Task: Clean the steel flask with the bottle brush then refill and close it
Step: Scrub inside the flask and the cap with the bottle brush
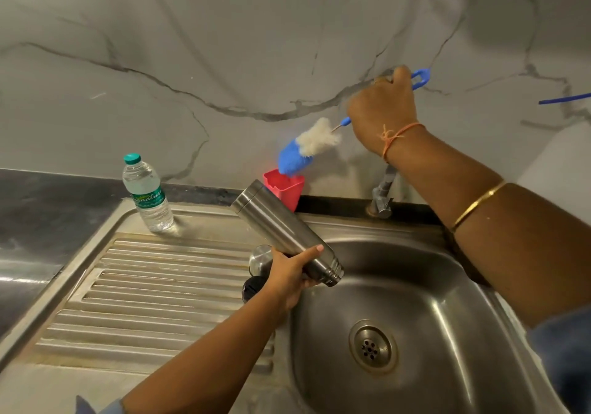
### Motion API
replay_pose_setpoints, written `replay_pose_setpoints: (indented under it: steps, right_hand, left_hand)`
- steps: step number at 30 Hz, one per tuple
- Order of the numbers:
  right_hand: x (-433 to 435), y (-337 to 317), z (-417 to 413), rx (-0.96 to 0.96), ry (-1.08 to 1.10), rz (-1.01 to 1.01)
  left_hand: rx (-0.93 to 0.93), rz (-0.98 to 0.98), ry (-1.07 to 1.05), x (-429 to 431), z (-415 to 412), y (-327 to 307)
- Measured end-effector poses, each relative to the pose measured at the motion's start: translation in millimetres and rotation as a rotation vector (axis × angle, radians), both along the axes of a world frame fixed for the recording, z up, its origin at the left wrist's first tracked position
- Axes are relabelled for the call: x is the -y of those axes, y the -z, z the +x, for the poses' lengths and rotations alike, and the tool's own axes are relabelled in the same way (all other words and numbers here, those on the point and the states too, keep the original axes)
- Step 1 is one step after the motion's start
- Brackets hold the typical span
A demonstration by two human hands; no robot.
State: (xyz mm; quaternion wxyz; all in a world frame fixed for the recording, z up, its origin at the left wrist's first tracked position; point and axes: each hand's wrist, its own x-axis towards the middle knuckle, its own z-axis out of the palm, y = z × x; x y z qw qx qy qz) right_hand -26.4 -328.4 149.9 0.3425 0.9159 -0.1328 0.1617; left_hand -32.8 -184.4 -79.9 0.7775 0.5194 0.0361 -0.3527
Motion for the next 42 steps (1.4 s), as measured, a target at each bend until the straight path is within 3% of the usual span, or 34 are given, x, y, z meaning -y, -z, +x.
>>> replay_pose_setpoints:
  steps: [6,14,20,25,30,36,42]
  right_hand:
    - [13,4,-42,-0.013,0.191,0.281]
    - [34,82,-131,0.057,0.298,1.128]
    - [11,158,-185,0.205,0.411,1.656]
    - [4,197,-222,0.336,0.343,1.654]
    - [22,204,-251,0.435,0.272,1.598]
    - [38,204,-275,0.359,0.093,1.542]
    - [49,214,-282,0.248,0.012,1.515]
  left_hand:
    - [0.009,0.107,0.107,0,-13,-10]
    - [0.050,0.246,0.223,-1,-29,-22]
    - [-0.045,0.154,0.275,-2,-42,-22]
    - [-0.107,0.041,0.322,-1,-45,-27]
    - [-0.041,0.096,0.391,-6,-42,-35]
    - [0.122,0.278,0.388,-6,-35,-42]
    - [0.253,0.276,0.268,-5,-27,-53]
